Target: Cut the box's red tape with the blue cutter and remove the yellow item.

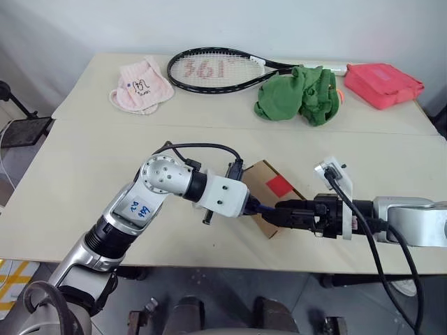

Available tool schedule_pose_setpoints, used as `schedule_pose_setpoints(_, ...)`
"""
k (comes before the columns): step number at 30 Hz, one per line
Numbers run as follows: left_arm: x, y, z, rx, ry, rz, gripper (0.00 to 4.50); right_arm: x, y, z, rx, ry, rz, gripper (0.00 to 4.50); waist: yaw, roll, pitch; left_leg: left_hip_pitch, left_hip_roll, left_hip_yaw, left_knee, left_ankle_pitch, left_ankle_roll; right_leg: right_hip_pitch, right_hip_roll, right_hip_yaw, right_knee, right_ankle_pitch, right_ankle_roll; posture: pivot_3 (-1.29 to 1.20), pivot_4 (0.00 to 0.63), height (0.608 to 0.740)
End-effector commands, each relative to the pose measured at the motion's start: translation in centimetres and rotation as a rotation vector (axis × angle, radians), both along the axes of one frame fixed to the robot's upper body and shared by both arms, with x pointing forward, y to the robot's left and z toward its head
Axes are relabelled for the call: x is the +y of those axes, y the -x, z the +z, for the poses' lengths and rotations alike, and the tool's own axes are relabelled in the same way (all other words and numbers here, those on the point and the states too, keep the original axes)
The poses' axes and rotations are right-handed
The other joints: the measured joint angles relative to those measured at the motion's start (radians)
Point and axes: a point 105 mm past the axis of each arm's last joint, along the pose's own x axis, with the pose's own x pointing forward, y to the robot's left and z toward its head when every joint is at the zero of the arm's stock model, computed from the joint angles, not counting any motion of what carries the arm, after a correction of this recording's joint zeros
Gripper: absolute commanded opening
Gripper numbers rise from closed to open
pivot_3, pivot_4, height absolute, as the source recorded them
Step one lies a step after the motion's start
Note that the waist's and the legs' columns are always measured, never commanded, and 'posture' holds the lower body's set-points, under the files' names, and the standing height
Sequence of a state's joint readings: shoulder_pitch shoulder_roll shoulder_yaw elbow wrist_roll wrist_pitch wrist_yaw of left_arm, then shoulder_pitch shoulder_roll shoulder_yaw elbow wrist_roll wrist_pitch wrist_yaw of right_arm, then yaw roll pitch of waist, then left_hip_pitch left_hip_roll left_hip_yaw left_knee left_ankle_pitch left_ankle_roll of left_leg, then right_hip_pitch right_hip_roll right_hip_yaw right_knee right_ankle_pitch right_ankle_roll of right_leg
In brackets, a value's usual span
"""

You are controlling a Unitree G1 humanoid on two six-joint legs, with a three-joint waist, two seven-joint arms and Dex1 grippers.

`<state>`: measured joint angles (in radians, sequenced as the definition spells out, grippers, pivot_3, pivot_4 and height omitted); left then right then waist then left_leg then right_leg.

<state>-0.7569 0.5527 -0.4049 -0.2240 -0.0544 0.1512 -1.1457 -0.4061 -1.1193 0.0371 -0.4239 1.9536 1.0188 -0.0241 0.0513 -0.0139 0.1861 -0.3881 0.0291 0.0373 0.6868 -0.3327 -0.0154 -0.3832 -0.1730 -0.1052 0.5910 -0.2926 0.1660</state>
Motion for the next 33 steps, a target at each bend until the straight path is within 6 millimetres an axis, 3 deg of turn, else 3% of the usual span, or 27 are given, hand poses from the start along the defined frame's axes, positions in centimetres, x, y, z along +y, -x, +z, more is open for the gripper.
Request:
schedule_pose_setpoints(1, -0.63, 0.69, 1.13, -0.058, 0.020, -0.034, 0.47, 0.65, 0.10, 0.32, -0.008, -0.017, 0.014, 4.43, 0.000, 0.000, 0.000, 0.000, 0.000, 0.000, 0.000, 0.000, 0.000, 0.000, 0.000, 0.000, 0.000, 0.000, 0.000, 0.00, 0.150, 0.740)
schedule_pose_setpoints(9, -0.76, 0.64, 1.09, -0.063, 0.012, -0.036, 0.47, 1.07, -0.11, 0.01, 0.003, -0.014, 0.015, 4.43, 0.000, 0.000, 0.000, 0.000, 0.000, 0.000, 0.000, 0.000, 0.000, 0.000, 0.000, 0.000, 0.000, 0.000, 0.000, 0.00, 0.150, 0.740)
schedule_pose_setpoints(10, -0.76, 0.64, 1.08, -0.063, 0.011, -0.036, 0.47, 1.14, -0.11, -0.02, 0.004, -0.016, 0.015, 4.26, 0.000, 0.000, 0.000, 0.000, 0.000, 0.000, 0.000, 0.000, 0.000, 0.000, 0.000, 0.000, 0.000, 0.000, 0.000, 0.00, 0.150, 0.740)
schedule_pose_setpoints(13, -0.78, 0.62, 1.08, -0.064, 0.009, -0.036, 0.47, 1.24, -0.22, 0.00, 0.003, -0.020, 0.012, 3.51, 0.000, 0.000, 0.000, 0.000, 0.000, 0.000, 0.000, 0.000, 0.000, 0.000, 0.000, 0.000, 0.000, 0.000, 0.000, 0.00, 0.150, 0.740)
schedule_pose_setpoints(23, -0.67, 0.45, 0.98, -0.074, 0.000, -0.030, 0.47, 1.45, -0.07, -0.15, 0.011, -0.025, 0.024, 0.11, 0.000, 0.000, 0.000, 0.000, 0.000, 0.000, 0.000, 0.000, 0.000, 0.000, 0.000, 0.000, 0.000, 0.000, 0.000, 0.00, 0.150, 0.740)
schedule_pose_setpoints(33, -0.62, 0.26, 1.06, -0.083, 0.005, -0.023, 0.47, 1.44, 0.13, -0.47, 0.031, -0.026, 0.041, 0.11, 0.000, 0.000, 0.000, 0.000, 0.000, 0.000, 0.000, 0.000, 0.000, 0.000, 0.000, 0.000, 0.000, 0.000, 0.000, 0.00, 0.150, 0.740)
